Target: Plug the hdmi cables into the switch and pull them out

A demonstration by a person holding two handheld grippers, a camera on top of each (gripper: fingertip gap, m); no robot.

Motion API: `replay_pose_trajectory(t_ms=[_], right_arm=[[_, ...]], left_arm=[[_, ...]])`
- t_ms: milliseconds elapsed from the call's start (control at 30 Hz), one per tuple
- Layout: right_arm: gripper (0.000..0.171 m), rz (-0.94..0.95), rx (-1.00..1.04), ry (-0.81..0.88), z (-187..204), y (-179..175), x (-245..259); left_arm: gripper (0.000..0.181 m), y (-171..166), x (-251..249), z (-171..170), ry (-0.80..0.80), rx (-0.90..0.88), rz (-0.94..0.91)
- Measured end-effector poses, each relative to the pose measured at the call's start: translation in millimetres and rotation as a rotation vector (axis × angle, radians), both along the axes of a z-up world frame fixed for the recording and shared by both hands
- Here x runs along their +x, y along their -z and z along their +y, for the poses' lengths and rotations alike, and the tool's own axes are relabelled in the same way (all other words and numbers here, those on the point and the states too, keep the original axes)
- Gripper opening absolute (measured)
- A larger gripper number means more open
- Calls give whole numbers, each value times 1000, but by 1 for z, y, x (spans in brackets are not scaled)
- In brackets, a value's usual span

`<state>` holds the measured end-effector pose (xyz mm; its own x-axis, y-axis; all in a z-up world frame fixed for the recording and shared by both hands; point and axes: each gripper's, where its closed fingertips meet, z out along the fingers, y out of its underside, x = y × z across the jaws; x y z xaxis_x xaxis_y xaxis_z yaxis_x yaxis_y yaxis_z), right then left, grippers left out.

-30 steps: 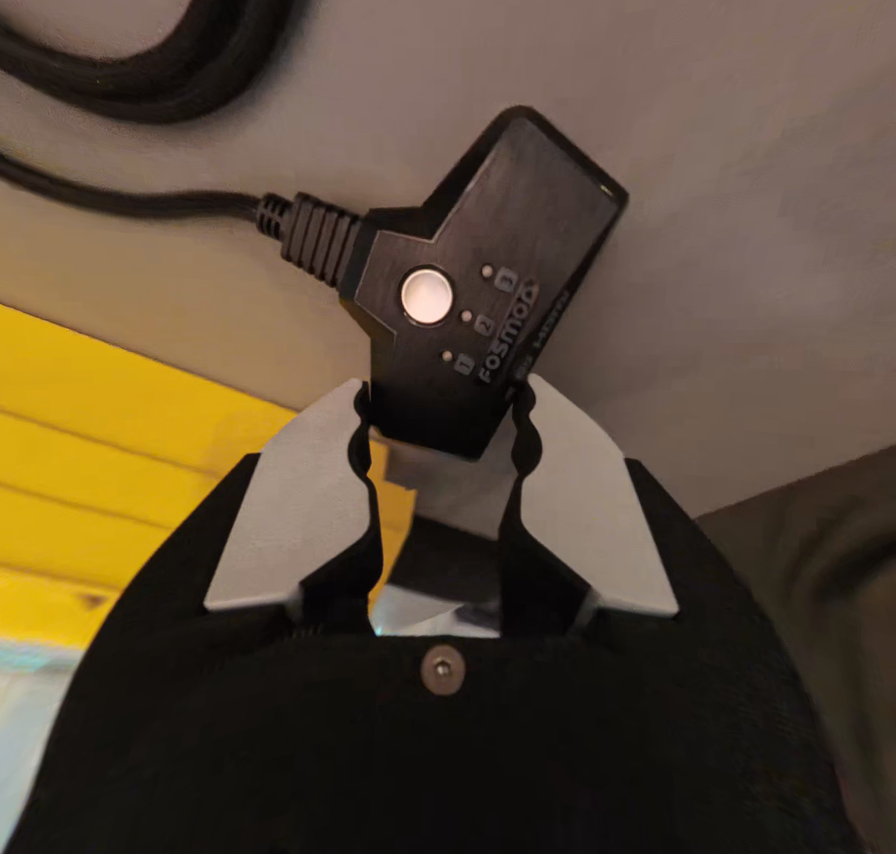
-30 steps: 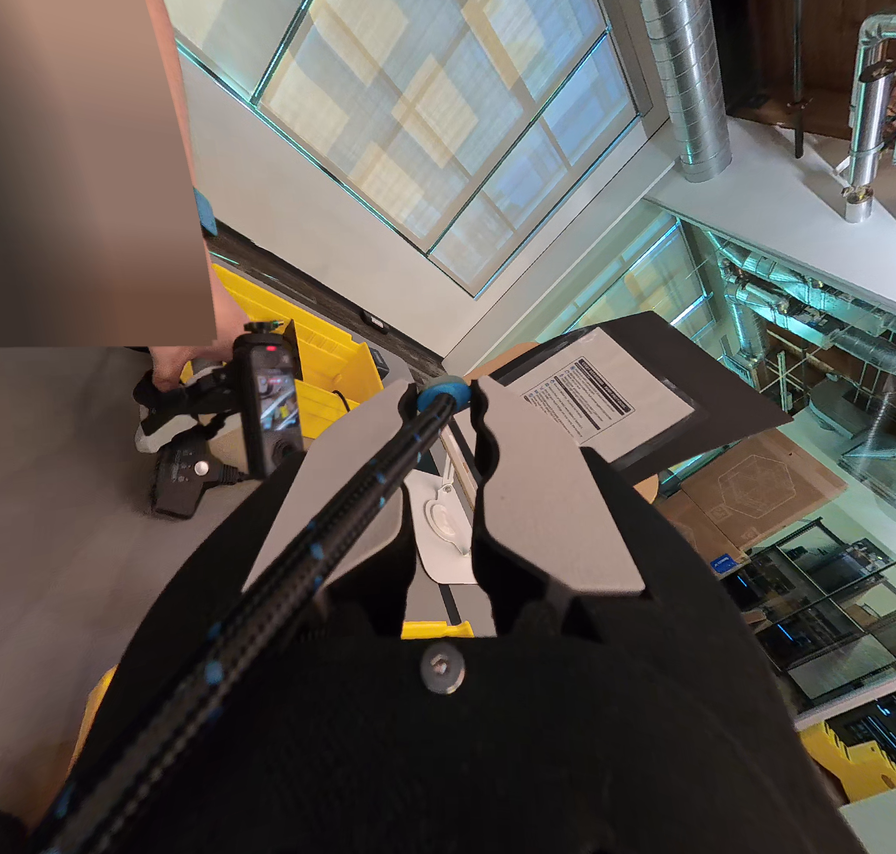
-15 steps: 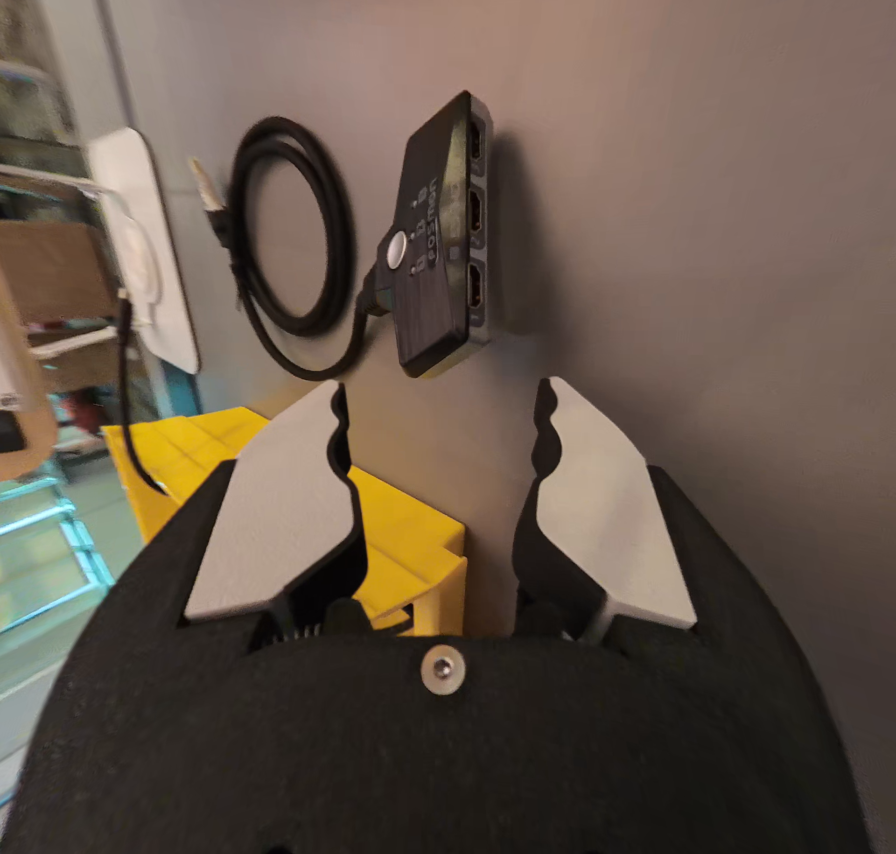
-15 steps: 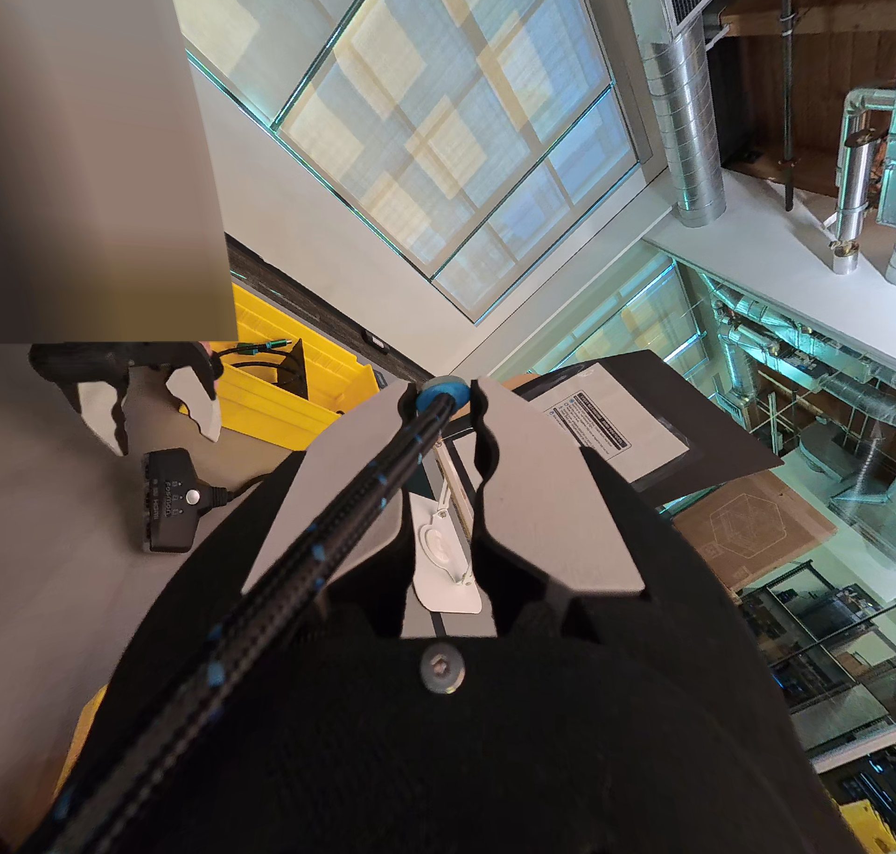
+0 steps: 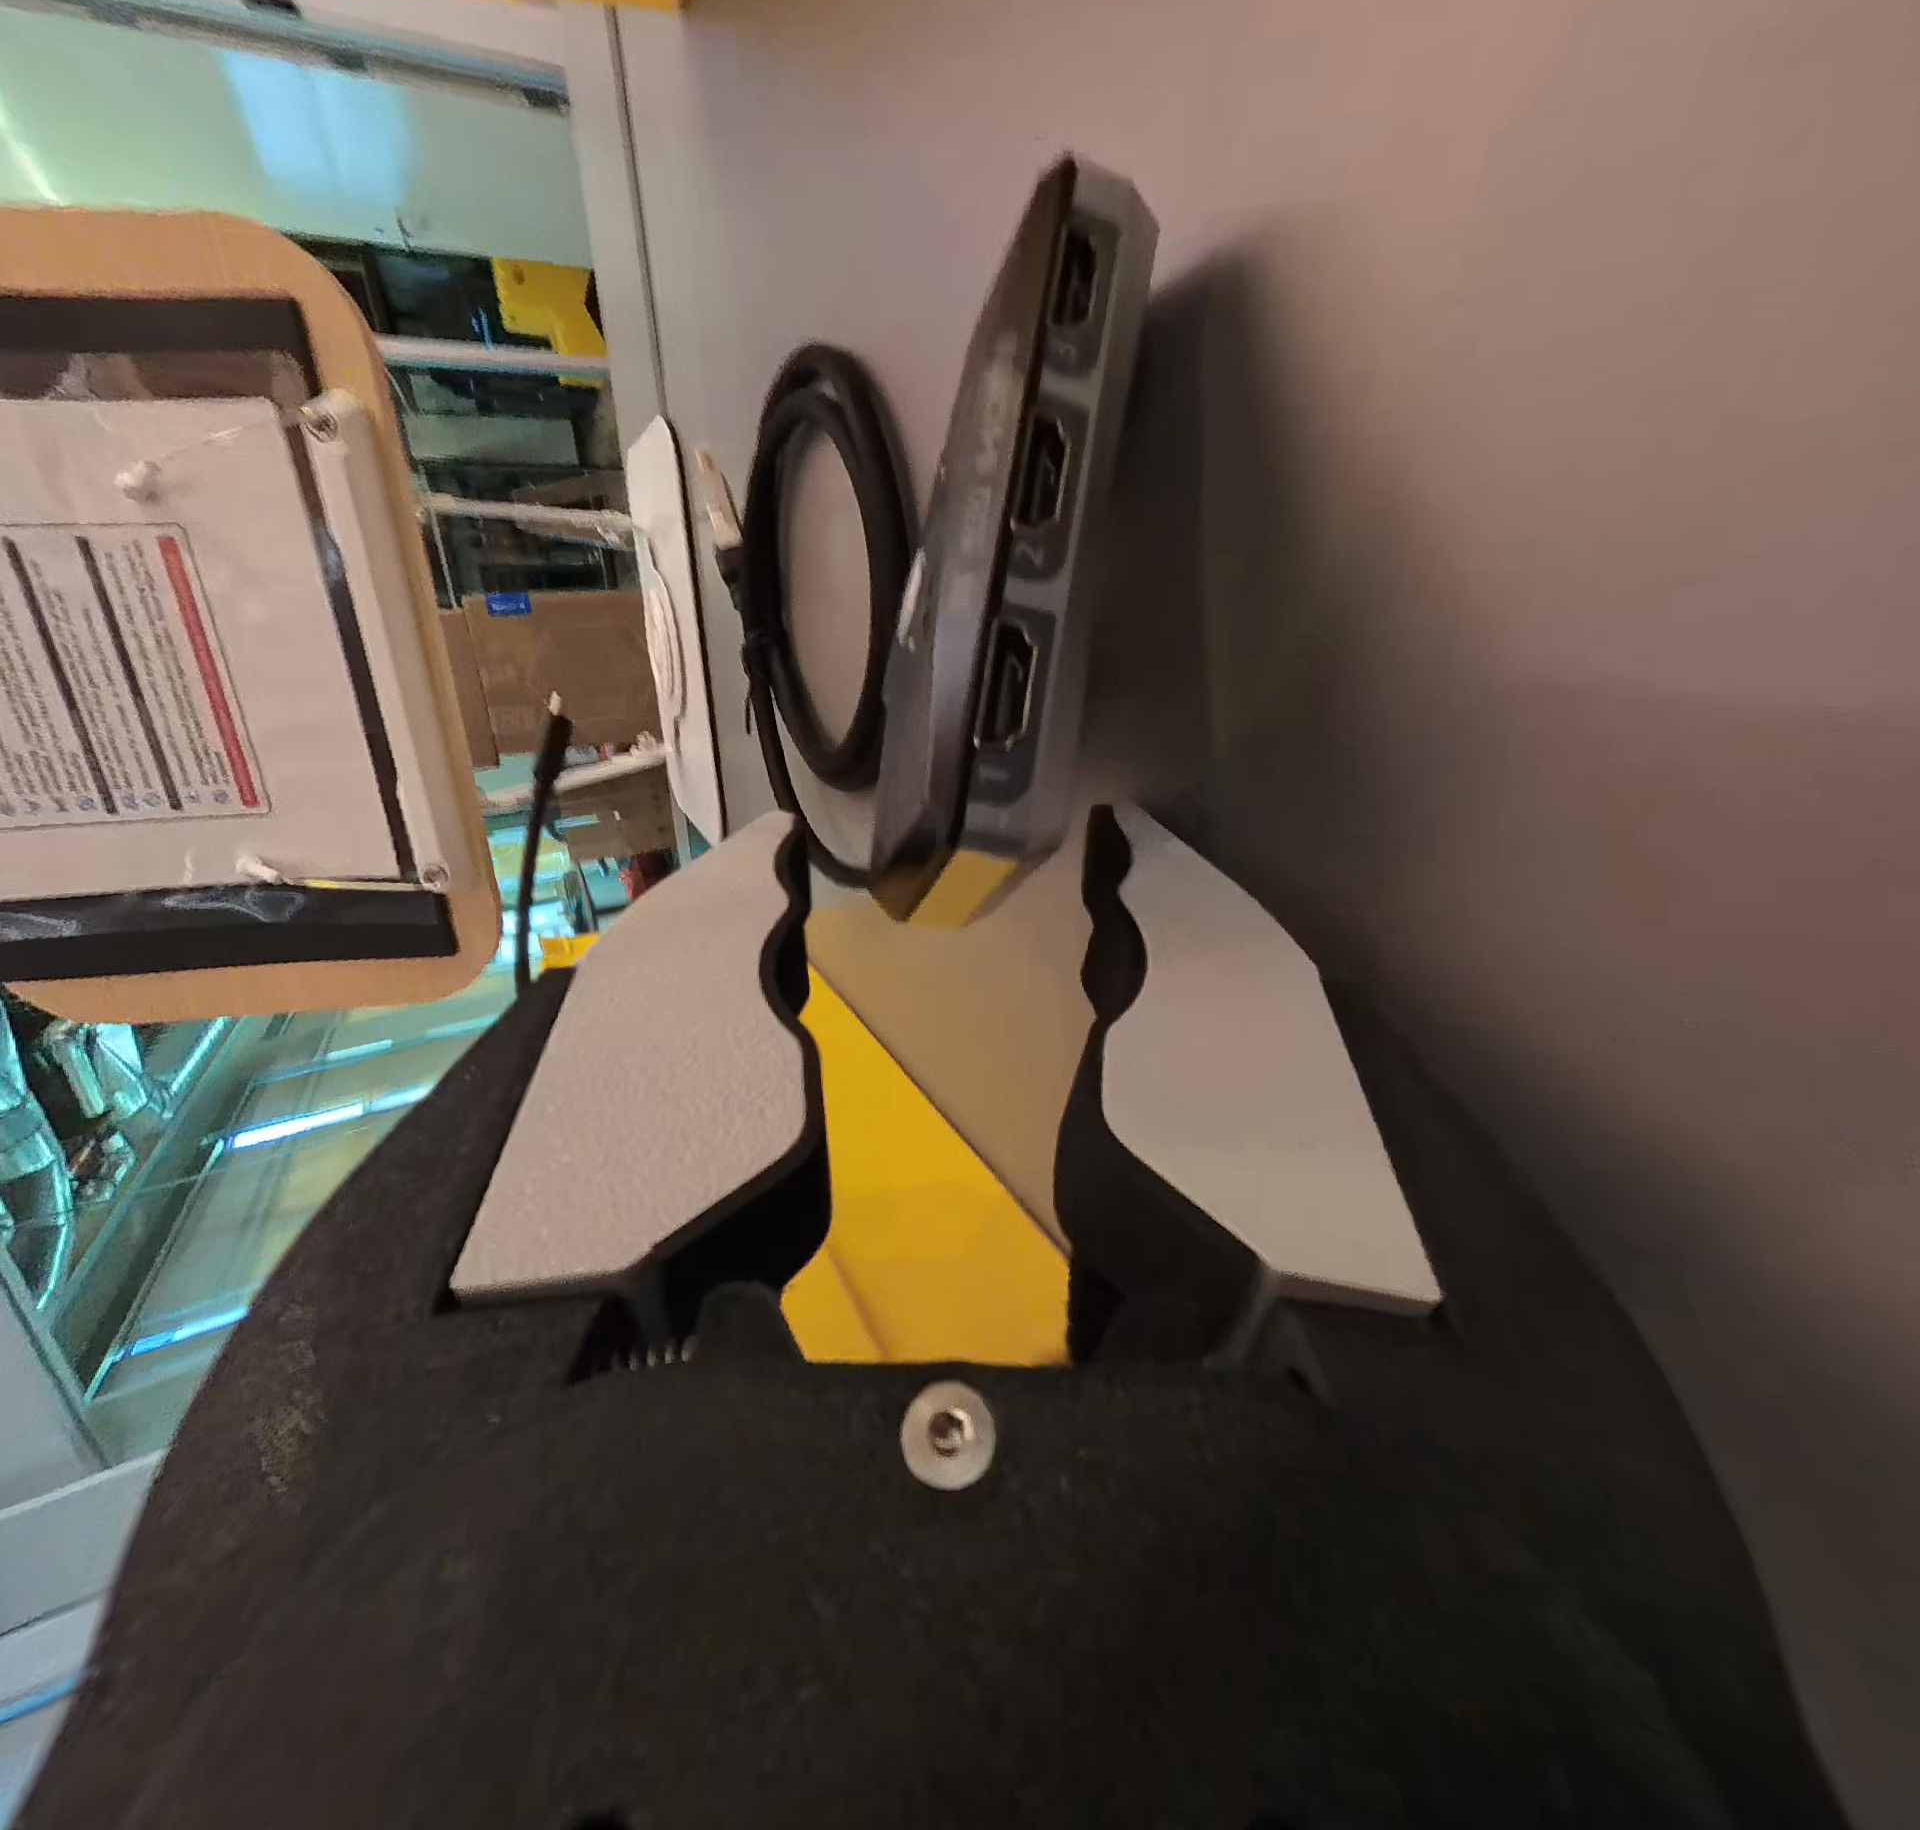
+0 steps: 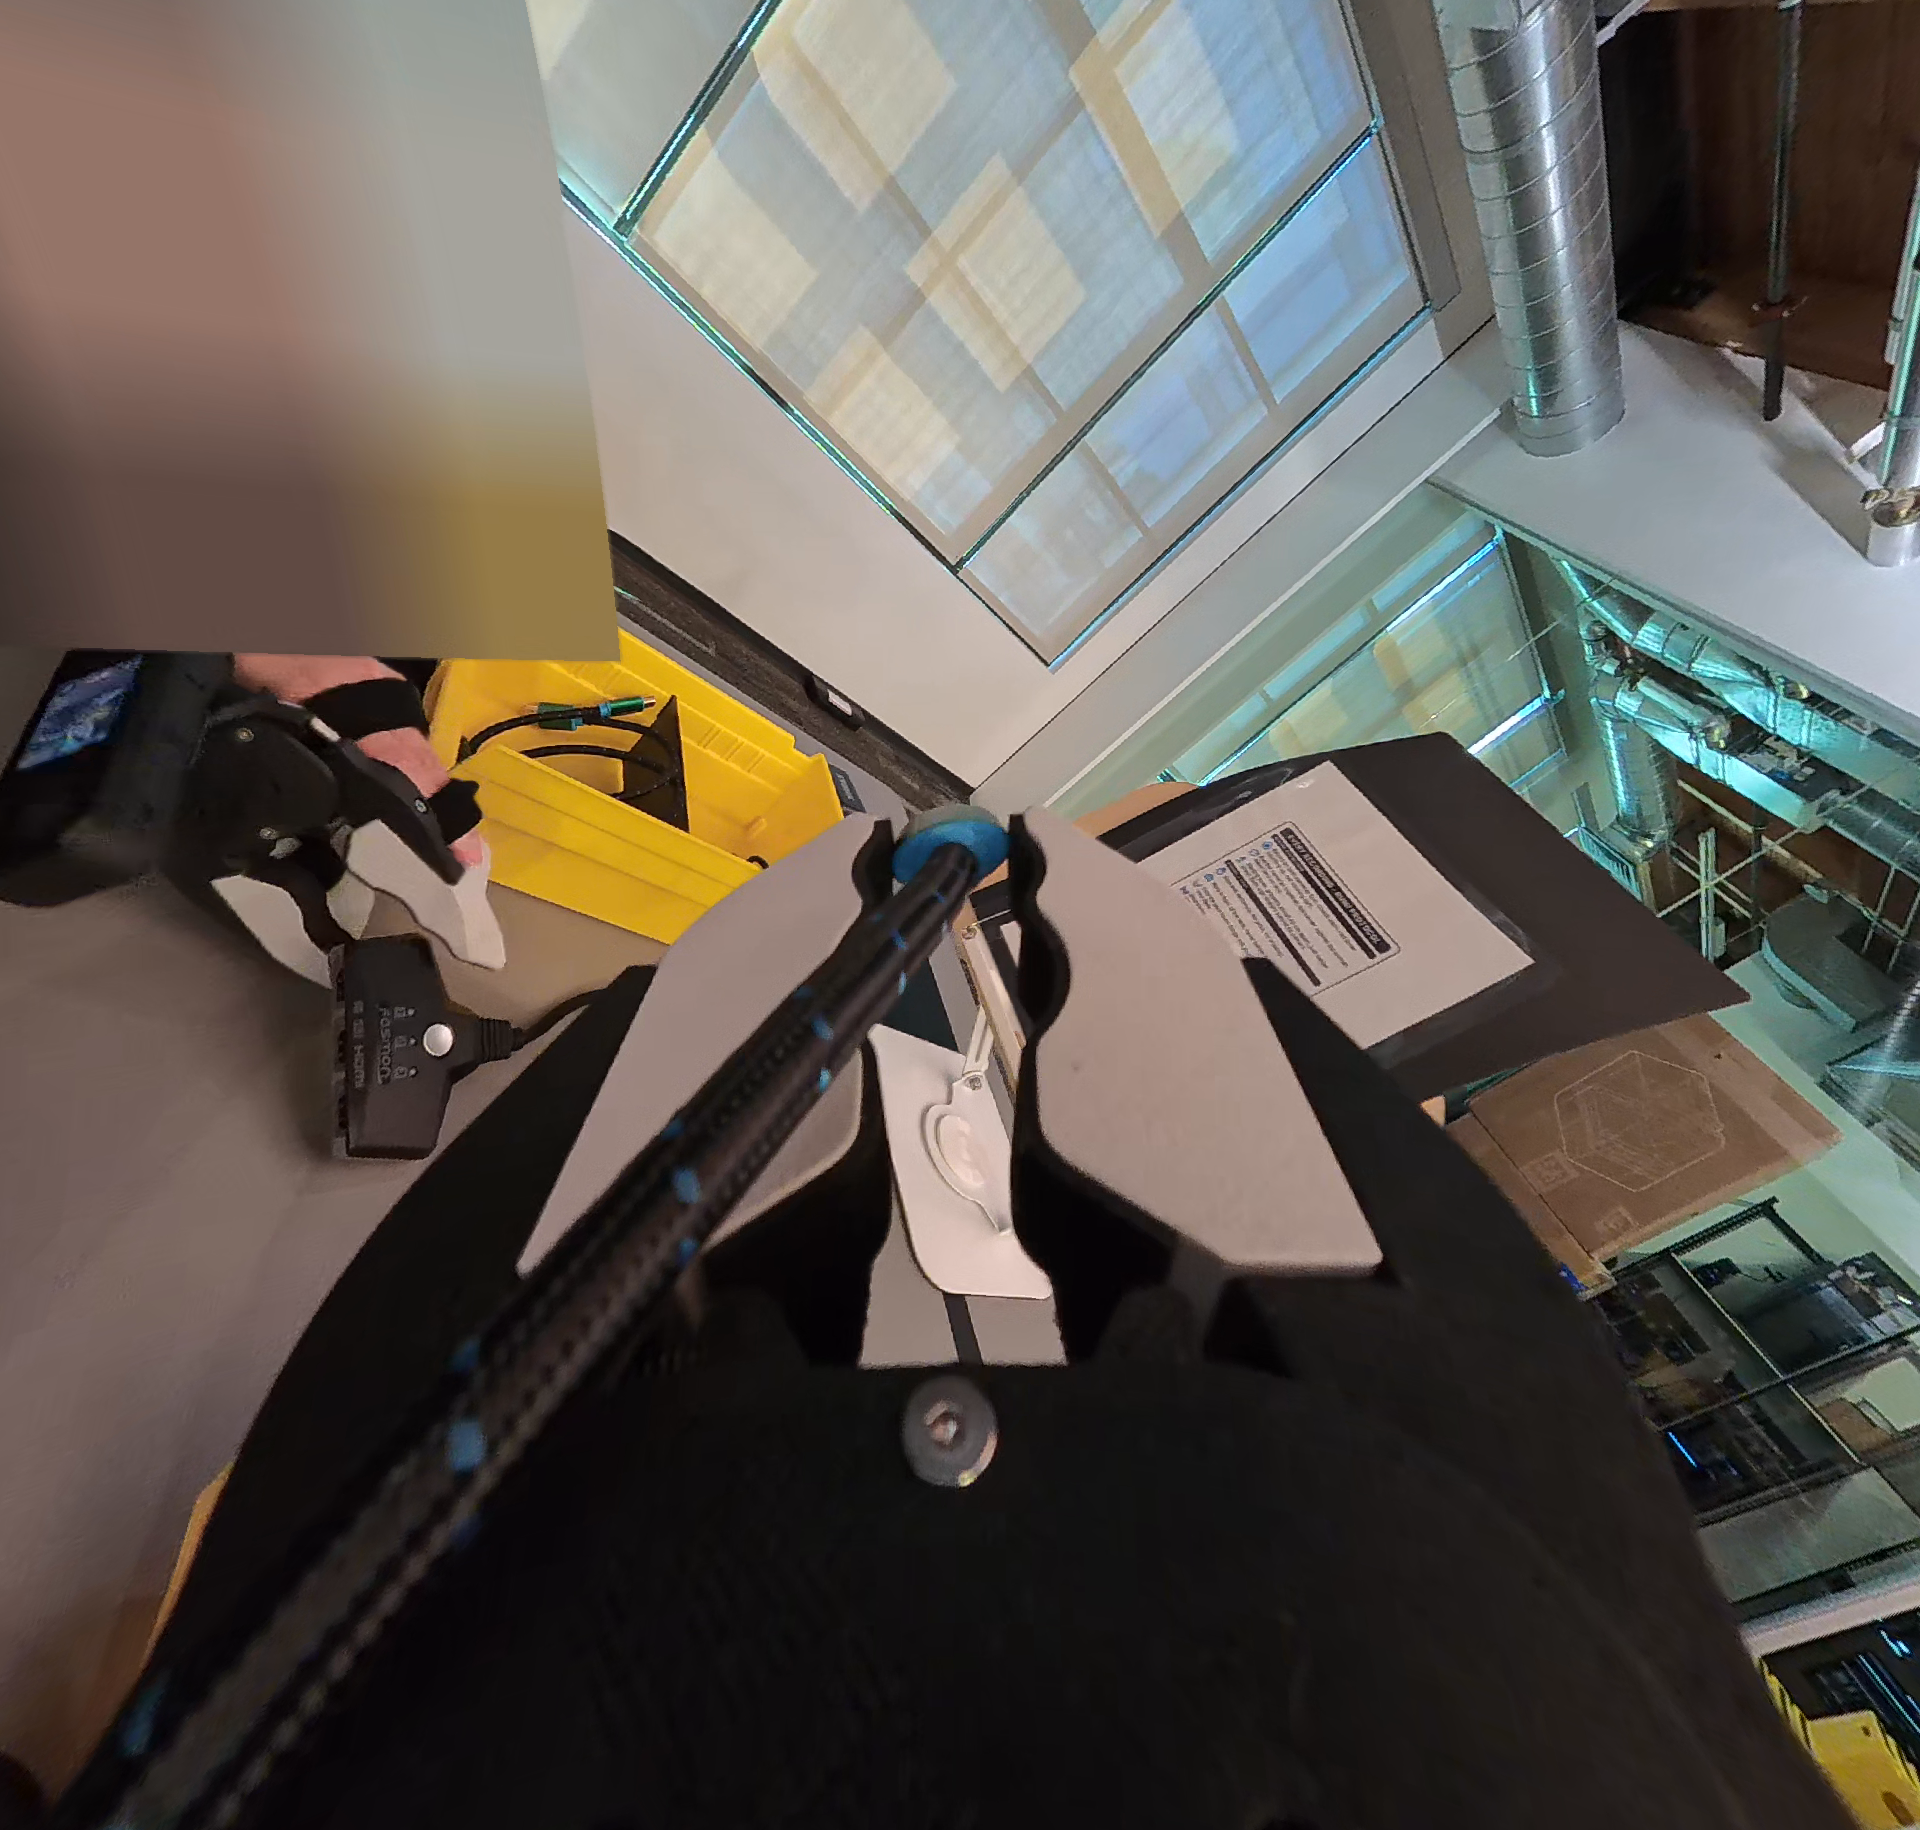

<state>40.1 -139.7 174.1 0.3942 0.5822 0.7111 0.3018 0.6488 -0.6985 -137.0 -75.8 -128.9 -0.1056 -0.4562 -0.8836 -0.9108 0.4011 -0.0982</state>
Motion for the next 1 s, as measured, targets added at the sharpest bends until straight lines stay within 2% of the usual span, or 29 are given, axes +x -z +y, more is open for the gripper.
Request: replay_pose_trajectory(t_ms=[67,200,333,467,567,700,1000], right_arm=[[22,-6,-4,0,1,2,-1],[22,-11,-16,1,5,4,-2],[22,-14,-18,-2,5,5,-4],[22,-17,-21,-8,4,6,-5],[22,-25,-26,-9,5,8,-7],[22,-36,-30,-9,6,10,-10],[22,-53,-44,-12,8,14,-15]], left_arm=[[42,-1,12,-9,76,-14,-49],[40,3,27,-20,160,-59,-118],[37,8,29,-15,131,-102,-171],[48,5,28,-10,106,-146,-236],[47,5,29,-9,122,-113,-258],[32,6,35,-20,193,-73,-297],[35,1,40,-15,208,-25,-348]])
